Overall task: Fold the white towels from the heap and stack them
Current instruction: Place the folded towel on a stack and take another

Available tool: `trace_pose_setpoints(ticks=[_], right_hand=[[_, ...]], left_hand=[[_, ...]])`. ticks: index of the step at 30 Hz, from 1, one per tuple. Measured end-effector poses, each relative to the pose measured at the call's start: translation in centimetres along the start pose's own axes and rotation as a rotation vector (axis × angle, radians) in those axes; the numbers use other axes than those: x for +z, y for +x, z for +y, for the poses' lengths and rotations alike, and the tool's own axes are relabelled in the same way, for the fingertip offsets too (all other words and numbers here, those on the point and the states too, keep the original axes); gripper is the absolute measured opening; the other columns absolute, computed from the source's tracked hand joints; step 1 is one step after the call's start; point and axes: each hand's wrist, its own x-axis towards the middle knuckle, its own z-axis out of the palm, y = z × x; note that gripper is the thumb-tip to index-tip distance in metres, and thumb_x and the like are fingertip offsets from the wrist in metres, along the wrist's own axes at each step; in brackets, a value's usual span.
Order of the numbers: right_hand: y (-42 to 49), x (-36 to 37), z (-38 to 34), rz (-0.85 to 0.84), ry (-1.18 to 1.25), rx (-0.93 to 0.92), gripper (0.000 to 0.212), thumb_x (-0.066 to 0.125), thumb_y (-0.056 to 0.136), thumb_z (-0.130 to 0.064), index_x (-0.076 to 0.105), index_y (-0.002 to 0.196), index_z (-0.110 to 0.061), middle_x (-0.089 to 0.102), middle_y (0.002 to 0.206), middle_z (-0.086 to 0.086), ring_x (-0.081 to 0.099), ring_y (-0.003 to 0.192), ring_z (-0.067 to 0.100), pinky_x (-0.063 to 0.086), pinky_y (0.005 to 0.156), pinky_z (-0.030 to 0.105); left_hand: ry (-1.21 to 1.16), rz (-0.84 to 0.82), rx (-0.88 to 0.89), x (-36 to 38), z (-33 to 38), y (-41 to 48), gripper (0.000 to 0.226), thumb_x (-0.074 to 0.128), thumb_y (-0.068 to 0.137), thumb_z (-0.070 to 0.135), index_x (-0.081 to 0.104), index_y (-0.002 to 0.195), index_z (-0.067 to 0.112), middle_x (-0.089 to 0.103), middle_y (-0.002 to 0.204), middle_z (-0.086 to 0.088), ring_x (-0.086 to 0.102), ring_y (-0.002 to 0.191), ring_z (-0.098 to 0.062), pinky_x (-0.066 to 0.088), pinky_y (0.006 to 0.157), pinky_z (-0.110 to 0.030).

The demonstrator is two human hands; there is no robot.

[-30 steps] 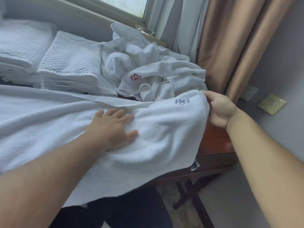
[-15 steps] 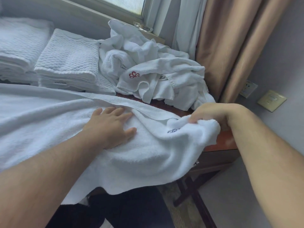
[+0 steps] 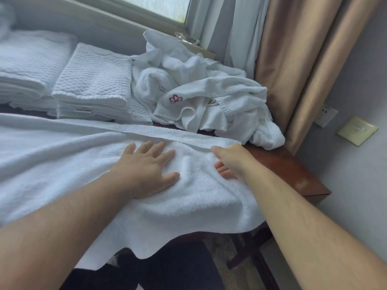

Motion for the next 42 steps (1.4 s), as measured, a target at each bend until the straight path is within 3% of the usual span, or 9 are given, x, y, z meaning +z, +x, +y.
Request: trace_pose_setpoints(ticks=[6,13,19,22,25,28,31,37,42], right_hand=[[5.9,1.5,-0.9,0.233,0.614,0.029,0.021,0.068,0.084,-0.031,0.062,0.089,-0.011,0.067,0.09,0.011,0.067,0.074,0.025,0.057,0.068,0.035],[8.6,1.1,0.2,0.412,0.476,0.084,0.016,0.059,0.083,-0.021,0.057,0.089,-0.006,0.068,0.067,0.011,0.064,0.04,0.02,0.049,0.04,0.027],[6.4,0.0,3.1,0.488,0.722,-0.234,0.023,0.054,0.091,-0.031,0.067,0.091,-0.011,0.074,0.078,0.008,0.073,0.073,0.028,0.059,0.063,0.039],[4.9,-1.0,3.7,0.58,0.438,-0.373,0.028,0.052,0.088,-0.038,0.063,0.075,-0.016,0.068,0.062,0.0,0.064,0.056,0.006,0.045,0.05,0.013],[4.7,-2.1,4.7,0.571,0.176,-0.324,0.035,0.052,0.089,-0.038,0.066,0.074,-0.01,0.068,0.064,0.0,0.063,0.063,0.006,0.037,0.048,0.011],[4.7,-2.5,5.4,0.57,0.55,-0.308,0.023,0.054,0.09,-0.034,0.07,0.084,-0.018,0.076,0.077,-0.002,0.072,0.078,0.01,0.054,0.07,0.026],[5.0,-2.6,5.4,0.56,0.814,-0.289,0.02,0.053,0.084,-0.031,0.066,0.086,-0.017,0.074,0.077,0.009,0.074,0.072,0.028,0.058,0.061,0.036],[6.0,-3.6,5.6,0.554,0.633,-0.288,0.022,0.051,0.08,-0.033,0.066,0.08,-0.017,0.068,0.059,-0.004,0.068,0.059,0.018,0.053,0.054,0.034],[5.1,-3.6,5.7,0.701,0.734,-0.354,0.022,0.047,0.083,-0.032,0.059,0.079,-0.014,0.06,0.068,-0.006,0.059,0.065,0.014,0.051,0.059,0.037]], left_hand=[[0.034,-0.018,0.04,0.0,0.0,-0.5,0.091,-0.006,0.073,0.082,-0.004,0.156,0.046,-0.009,0.168,0.008,-0.008,0.155,-0.018,-0.002,0.124,-0.05],[0.04,-0.045,0.016,0.1,0.0,0.3,0.093,-0.004,0.072,0.086,-0.008,0.156,0.046,-0.013,0.168,0.009,-0.011,0.154,-0.017,-0.004,0.123,-0.05],[0.058,-0.051,0.002,-0.4,0.2,0.9,0.095,-0.005,0.07,0.087,-0.008,0.155,0.047,-0.008,0.168,0.008,-0.004,0.155,-0.018,0.001,0.123,-0.05],[0.073,-0.133,-0.053,-0.9,0.3,1.0,0.092,0.002,0.073,0.089,-0.006,0.155,0.048,0.001,0.168,0.009,0.005,0.154,-0.019,0.006,0.123,-0.049],[0.014,-0.172,-0.141,-1.7,1.2,1.8,0.076,0.017,0.088,0.078,0.005,0.156,0.046,0.014,0.166,0.008,0.016,0.15,-0.021,0.011,0.12,-0.052],[-0.103,-0.044,-0.257,-1.6,3.2,2.6,0.063,0.023,0.094,0.069,0.033,0.148,0.038,0.039,0.156,-0.001,0.035,0.143,-0.025,0.021,0.114,-0.05],[-0.238,0.24,-0.283,-0.7,5.0,2.3,0.047,0.047,0.093,0.055,0.048,0.127,0.024,0.063,0.125,-0.008,0.053,0.124,-0.028,0.035,0.104,-0.041],[-0.242,0.716,0.155,-0.2,5.9,1.3,0.052,0.079,0.073,0.011,0.042,0.109,0.02,0.045,0.076,0.015,0.055,0.064,-0.03,0.04,0.059,-0.032],[0.111,0.853,0.189,-0.6,6.1,1.4,0.062,0.082,0.072,0.004,0.055,0.127,0.017,0.058,0.085,-0.006,0.057,0.077,-0.033,0.041,0.067,-0.045]])
